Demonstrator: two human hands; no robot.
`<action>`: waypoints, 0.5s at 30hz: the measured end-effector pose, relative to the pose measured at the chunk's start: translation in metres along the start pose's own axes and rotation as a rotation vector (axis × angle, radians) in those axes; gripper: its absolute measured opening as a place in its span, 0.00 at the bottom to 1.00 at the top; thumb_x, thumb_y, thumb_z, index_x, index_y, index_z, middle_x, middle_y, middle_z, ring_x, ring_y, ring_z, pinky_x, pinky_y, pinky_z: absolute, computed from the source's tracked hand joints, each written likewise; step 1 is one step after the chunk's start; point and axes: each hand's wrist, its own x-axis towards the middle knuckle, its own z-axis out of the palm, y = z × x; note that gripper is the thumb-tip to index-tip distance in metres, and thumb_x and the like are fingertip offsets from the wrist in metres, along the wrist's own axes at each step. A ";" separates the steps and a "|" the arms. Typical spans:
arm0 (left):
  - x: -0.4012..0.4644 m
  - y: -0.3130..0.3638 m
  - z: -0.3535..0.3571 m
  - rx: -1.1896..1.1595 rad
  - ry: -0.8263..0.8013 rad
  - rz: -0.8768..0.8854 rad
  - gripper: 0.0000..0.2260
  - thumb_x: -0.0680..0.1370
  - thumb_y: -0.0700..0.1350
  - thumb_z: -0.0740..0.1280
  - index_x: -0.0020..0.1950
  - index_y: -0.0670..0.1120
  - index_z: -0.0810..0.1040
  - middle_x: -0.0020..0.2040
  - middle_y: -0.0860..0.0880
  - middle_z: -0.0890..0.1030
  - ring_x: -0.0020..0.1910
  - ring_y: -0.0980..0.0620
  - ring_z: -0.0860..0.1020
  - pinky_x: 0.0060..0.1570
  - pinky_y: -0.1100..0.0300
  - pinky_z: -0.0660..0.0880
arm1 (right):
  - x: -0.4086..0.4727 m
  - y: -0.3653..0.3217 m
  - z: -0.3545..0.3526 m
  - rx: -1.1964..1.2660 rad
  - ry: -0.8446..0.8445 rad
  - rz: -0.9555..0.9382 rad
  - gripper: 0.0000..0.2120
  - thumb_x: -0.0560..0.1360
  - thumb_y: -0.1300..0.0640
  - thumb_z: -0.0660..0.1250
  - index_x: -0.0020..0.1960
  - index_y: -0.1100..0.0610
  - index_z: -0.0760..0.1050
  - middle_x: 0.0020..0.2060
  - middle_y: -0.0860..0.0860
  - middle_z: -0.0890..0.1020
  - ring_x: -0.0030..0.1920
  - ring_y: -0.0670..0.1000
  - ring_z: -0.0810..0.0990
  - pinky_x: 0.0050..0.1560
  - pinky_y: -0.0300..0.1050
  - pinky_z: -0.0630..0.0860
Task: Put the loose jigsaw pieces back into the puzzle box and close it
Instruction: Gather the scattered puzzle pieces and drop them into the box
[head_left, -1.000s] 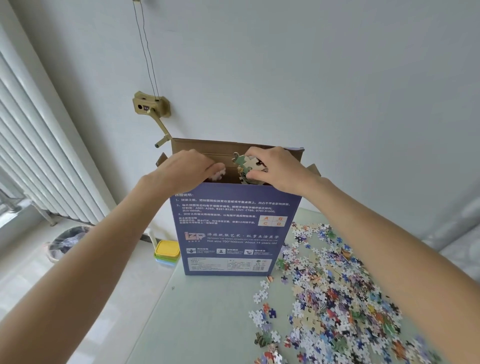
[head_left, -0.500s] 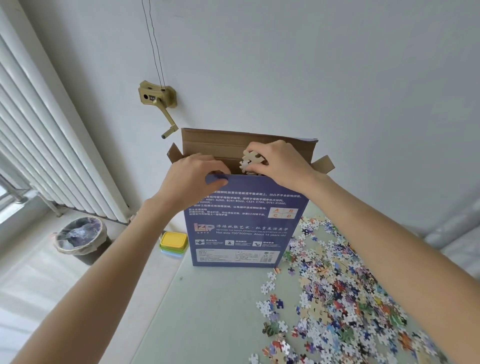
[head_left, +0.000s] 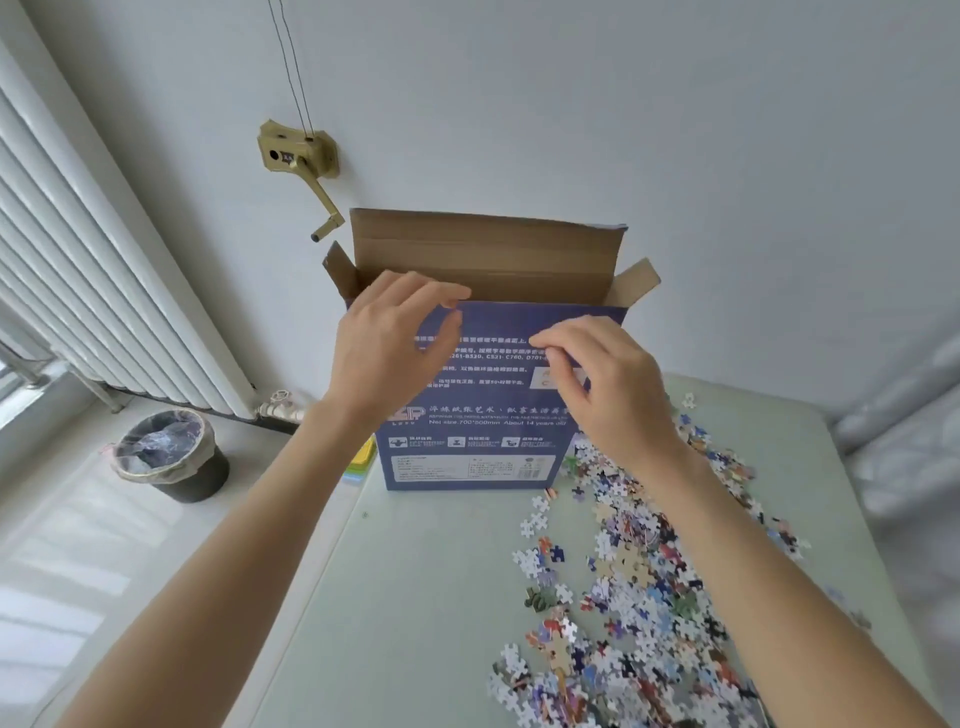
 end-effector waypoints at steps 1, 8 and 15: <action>-0.010 0.010 0.003 -0.048 0.034 0.017 0.08 0.77 0.44 0.64 0.51 0.47 0.81 0.43 0.52 0.82 0.44 0.54 0.76 0.41 0.67 0.69 | -0.022 0.004 -0.002 -0.028 0.006 -0.001 0.09 0.77 0.61 0.61 0.51 0.58 0.79 0.46 0.50 0.82 0.48 0.48 0.78 0.50 0.36 0.74; -0.131 0.067 0.074 -0.380 -0.376 -0.105 0.08 0.76 0.45 0.63 0.53 0.47 0.80 0.44 0.53 0.81 0.41 0.55 0.77 0.40 0.56 0.78 | -0.191 0.035 0.001 -0.055 -0.398 0.454 0.11 0.75 0.63 0.64 0.55 0.57 0.78 0.50 0.50 0.81 0.52 0.50 0.78 0.56 0.49 0.76; -0.209 0.092 0.157 -0.193 -1.400 -0.411 0.45 0.69 0.60 0.71 0.76 0.54 0.47 0.75 0.43 0.54 0.72 0.39 0.56 0.69 0.43 0.62 | -0.307 0.045 0.007 -0.096 -1.022 0.848 0.42 0.69 0.40 0.69 0.75 0.44 0.49 0.75 0.52 0.50 0.75 0.59 0.49 0.71 0.61 0.51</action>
